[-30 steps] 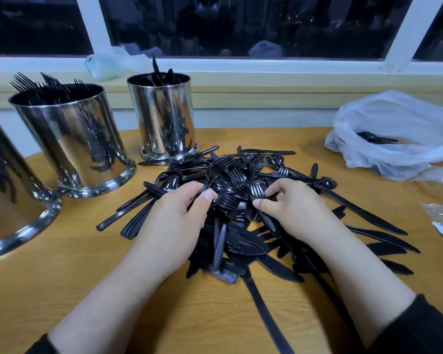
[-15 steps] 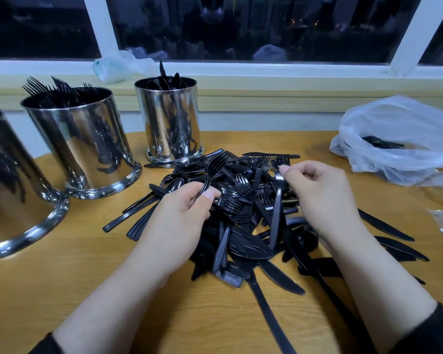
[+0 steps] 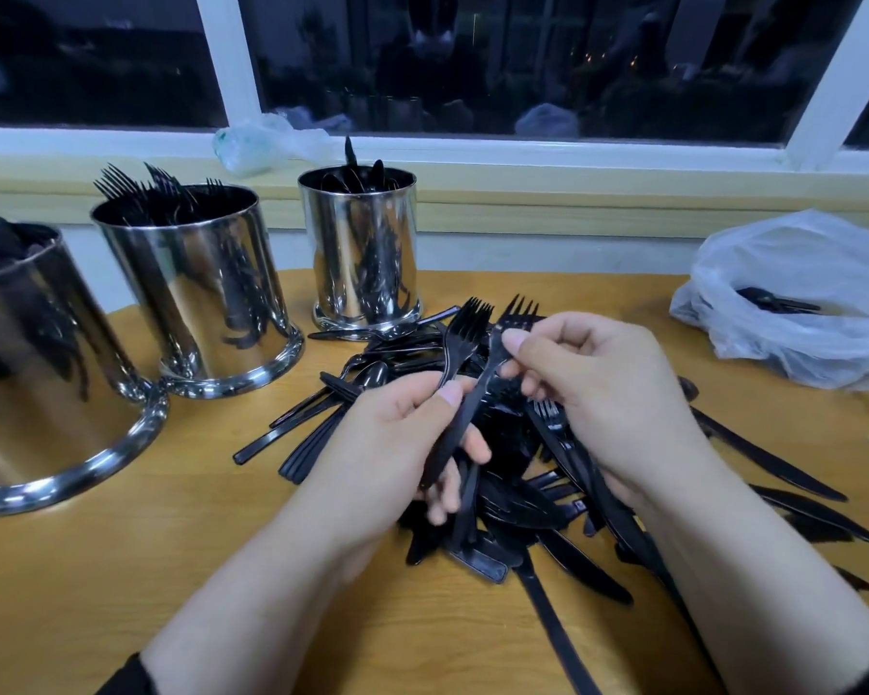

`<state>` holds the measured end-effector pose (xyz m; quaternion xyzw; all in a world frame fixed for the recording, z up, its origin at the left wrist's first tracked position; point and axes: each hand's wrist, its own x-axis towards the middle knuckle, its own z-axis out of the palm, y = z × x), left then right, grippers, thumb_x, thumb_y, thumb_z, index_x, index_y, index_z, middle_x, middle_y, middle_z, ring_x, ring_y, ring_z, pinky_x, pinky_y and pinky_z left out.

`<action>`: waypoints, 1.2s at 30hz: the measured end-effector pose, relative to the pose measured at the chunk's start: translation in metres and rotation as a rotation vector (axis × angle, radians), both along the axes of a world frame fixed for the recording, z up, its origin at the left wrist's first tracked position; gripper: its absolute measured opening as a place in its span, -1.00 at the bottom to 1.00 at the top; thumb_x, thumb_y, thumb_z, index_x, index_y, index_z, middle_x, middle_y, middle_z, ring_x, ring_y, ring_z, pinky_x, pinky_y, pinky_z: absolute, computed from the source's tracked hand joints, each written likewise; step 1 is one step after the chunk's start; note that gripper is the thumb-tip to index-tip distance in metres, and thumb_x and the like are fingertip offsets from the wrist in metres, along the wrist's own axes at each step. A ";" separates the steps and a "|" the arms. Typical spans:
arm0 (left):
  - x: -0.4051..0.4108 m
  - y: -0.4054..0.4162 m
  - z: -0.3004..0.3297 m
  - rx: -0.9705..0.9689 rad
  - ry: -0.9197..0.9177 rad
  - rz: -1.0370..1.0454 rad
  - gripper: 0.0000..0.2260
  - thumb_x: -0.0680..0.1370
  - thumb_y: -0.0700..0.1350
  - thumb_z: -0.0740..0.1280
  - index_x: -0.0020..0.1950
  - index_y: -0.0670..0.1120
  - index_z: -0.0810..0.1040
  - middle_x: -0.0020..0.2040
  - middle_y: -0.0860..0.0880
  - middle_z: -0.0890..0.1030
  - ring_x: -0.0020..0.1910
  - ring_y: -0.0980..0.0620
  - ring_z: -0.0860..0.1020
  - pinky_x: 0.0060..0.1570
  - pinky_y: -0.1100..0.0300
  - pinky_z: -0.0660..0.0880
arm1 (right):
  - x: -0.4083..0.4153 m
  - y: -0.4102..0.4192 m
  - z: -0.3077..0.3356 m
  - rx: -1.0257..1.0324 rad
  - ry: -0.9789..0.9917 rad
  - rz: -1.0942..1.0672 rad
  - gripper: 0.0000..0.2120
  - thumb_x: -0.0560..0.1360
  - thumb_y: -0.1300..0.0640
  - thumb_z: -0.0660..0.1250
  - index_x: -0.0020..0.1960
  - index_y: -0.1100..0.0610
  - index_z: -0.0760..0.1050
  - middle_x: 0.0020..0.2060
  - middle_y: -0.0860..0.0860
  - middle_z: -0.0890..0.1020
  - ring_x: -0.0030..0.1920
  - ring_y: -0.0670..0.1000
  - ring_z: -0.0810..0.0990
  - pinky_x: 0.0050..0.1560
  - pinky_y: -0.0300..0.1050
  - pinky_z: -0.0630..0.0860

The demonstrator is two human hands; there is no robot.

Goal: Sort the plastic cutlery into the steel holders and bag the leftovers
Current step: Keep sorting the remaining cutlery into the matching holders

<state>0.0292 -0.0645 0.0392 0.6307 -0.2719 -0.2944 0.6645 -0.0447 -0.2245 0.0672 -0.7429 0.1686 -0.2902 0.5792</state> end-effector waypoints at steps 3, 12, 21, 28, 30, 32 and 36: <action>0.005 0.003 0.000 -0.010 0.069 0.049 -0.72 0.73 0.05 0.17 0.13 0.04 0.68 -0.34 0.02 0.35 -0.45 0.09 0.16 -0.46 0.20 0.08 | 0.010 0.002 0.010 -0.236 0.059 -0.002 -0.77 0.56 0.01 0.42 -0.22 0.09 0.66 -0.38 -0.01 0.66 -0.42 -0.13 0.47 -0.34 -0.28 0.44; 0.030 0.008 -0.005 0.008 0.002 0.278 -0.76 0.73 0.03 0.18 0.13 -0.03 0.60 -0.36 0.07 0.32 -0.44 0.09 0.15 -0.39 0.11 0.05 | 0.032 -0.048 -0.022 -0.754 0.552 -0.065 -0.82 0.59 -0.09 0.36 0.03 -0.03 0.66 -0.12 -0.14 0.62 -0.11 -0.11 0.55 -0.23 -0.34 0.37; 0.047 0.001 -0.002 0.001 -0.086 0.311 -0.75 0.74 0.01 0.17 0.15 0.02 0.64 -0.37 0.07 0.32 -0.45 0.09 0.16 -0.41 0.15 0.07 | 0.034 -0.053 -0.036 -0.749 0.656 -0.062 -0.79 0.50 -0.19 0.43 -0.02 -0.08 0.57 -0.16 -0.13 0.48 -0.22 -0.17 0.45 -0.33 -0.19 0.28; 0.046 0.003 -0.007 0.013 -0.098 0.297 -0.77 0.73 0.02 0.19 0.14 0.05 0.65 -0.36 0.06 0.31 -0.45 0.08 0.15 -0.44 0.18 0.07 | 0.034 -0.049 -0.031 -0.712 0.684 -0.064 -0.77 0.49 -0.18 0.45 -0.11 -0.02 0.58 -0.21 -0.11 0.52 -0.23 -0.16 0.47 -0.34 -0.18 0.31; 0.046 0.003 -0.007 0.004 -0.090 0.293 -0.77 0.73 0.02 0.19 0.13 0.04 0.65 -0.35 0.04 0.30 -0.45 0.08 0.14 -0.45 0.19 0.05 | 0.033 -0.047 -0.029 -0.728 0.697 -0.054 -0.76 0.48 -0.20 0.45 -0.11 -0.04 0.58 -0.17 -0.14 0.48 -0.16 -0.10 0.48 -0.25 -0.14 0.38; 0.045 0.003 -0.008 0.006 -0.086 0.291 -0.76 0.73 0.01 0.19 0.14 0.02 0.65 -0.34 0.04 0.29 -0.44 0.08 0.13 -0.45 0.19 0.04 | 0.032 -0.044 -0.028 -0.740 0.722 -0.044 -0.77 0.49 -0.21 0.43 -0.13 -0.05 0.57 -0.13 -0.13 0.47 -0.06 -0.01 0.51 -0.06 -0.05 0.47; 0.045 0.002 -0.009 0.026 -0.094 0.289 -0.76 0.73 0.02 0.19 0.14 0.04 0.65 -0.36 0.05 0.31 -0.44 0.08 0.15 -0.42 0.17 0.05 | 0.032 -0.040 -0.026 -0.729 0.727 -0.036 -0.77 0.51 -0.18 0.42 -0.19 -0.07 0.52 -0.09 -0.12 0.45 0.00 0.04 0.50 0.14 0.07 0.48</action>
